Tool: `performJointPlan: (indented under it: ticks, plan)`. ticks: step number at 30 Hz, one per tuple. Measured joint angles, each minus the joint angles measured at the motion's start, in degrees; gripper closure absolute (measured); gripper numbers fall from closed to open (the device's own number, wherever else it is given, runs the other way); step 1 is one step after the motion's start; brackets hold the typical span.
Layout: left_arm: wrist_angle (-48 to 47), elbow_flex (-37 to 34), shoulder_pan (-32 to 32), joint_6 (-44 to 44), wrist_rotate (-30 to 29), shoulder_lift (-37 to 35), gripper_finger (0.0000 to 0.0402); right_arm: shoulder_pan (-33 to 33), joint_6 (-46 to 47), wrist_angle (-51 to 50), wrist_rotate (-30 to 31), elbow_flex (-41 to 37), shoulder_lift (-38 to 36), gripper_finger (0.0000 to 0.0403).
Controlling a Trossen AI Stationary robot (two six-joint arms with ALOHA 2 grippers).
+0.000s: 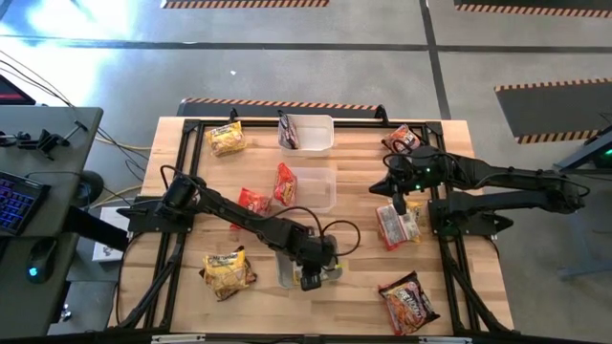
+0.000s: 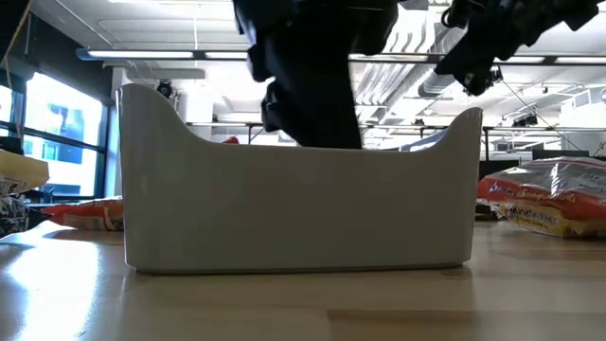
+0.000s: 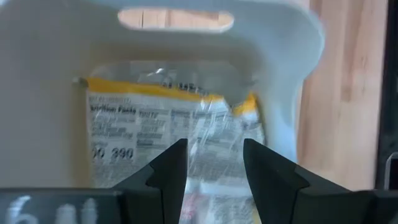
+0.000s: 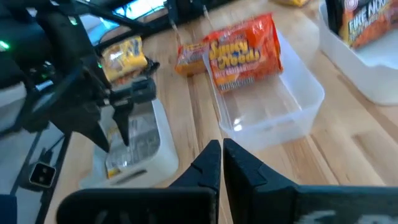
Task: Sort Maruchan noodles
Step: Put the yellow noodle pack into the gray bin
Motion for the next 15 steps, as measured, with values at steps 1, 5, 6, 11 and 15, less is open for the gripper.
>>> performJointPlan:
  ticks: [1,5,6,11,15]
  plan:
    - [-0.32,0.0,0.0,0.71,0.02,0.0,0.0254,0.0,-0.12,-0.03,0.02,0.04,-0.05,0.0399]
    - [-1.3,-0.02,0.0,3.14,-0.05,0.0,0.0254,0.0,0.17,0.58,0.1,0.04,-0.21,0.0399]
    - [-1.28,-0.02,0.0,3.67,-0.07,0.0,0.0254,0.0,0.39,0.19,0.12,0.03,-0.3,0.0399]
    - [-0.88,-0.02,0.0,6.8,-0.13,0.0,0.0254,0.0,0.51,0.71,0.13,0.02,-0.42,0.0399]
    - [-0.27,-0.02,0.0,9.78,-0.11,0.31,0.0254,0.0,1.03,0.73,0.16,0.02,-0.42,0.0399]
